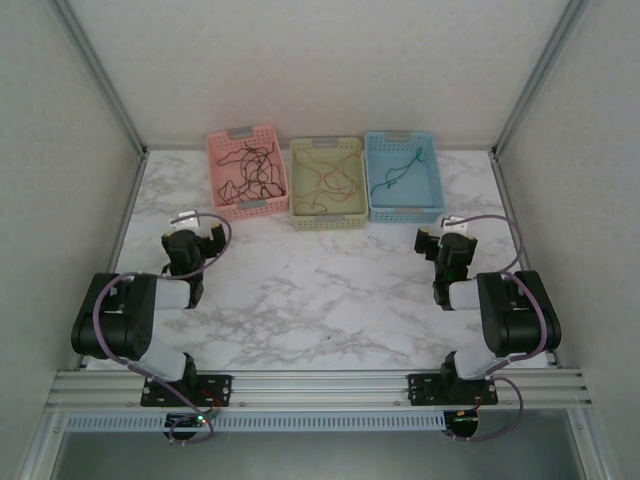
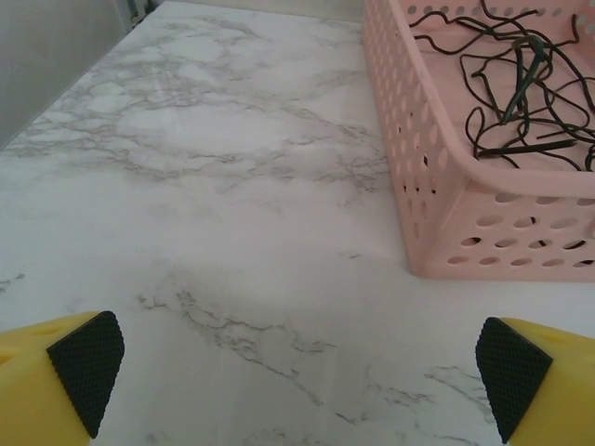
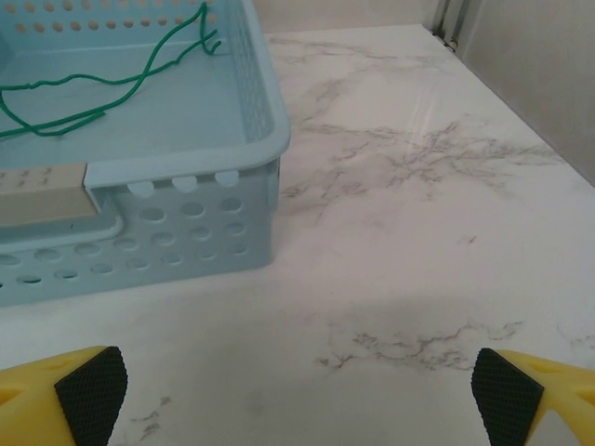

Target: Untangle the cables

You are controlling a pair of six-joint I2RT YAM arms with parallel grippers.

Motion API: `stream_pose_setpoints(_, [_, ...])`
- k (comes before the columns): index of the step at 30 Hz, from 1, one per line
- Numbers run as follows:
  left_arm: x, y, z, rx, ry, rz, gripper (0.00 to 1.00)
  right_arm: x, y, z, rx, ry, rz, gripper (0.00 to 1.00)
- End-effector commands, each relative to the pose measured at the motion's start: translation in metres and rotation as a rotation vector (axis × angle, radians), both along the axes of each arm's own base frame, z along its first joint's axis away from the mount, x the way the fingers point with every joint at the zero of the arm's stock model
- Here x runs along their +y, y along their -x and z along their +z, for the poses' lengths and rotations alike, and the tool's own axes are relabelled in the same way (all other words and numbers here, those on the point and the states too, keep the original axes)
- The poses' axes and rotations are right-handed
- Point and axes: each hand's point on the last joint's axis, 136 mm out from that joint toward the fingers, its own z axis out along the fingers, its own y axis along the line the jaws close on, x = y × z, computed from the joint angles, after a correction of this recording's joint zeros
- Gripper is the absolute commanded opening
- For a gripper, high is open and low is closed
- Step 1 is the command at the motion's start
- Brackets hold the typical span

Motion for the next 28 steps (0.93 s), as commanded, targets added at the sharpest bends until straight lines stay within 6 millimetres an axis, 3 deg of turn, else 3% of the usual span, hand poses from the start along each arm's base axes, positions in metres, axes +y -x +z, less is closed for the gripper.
stream_pose_setpoints(1, [-0.003,-0.004,0.002,-0.006,0.022,-0.019,1.0,0.004,-0.004,0.008,-0.024,-0.013,0.02,0.99])
stream_pose_setpoints(21, [-0.003,-0.004,0.003,-0.007,0.023,-0.019,1.0,0.004,-0.004,0.007,-0.019,-0.014,0.02,0.99])
stream_pose_setpoints(28, [-0.003,-0.004,0.003,-0.007,0.022,-0.02,1.0,0.017,-0.006,0.005,-0.002,-0.018,0.102,0.99])
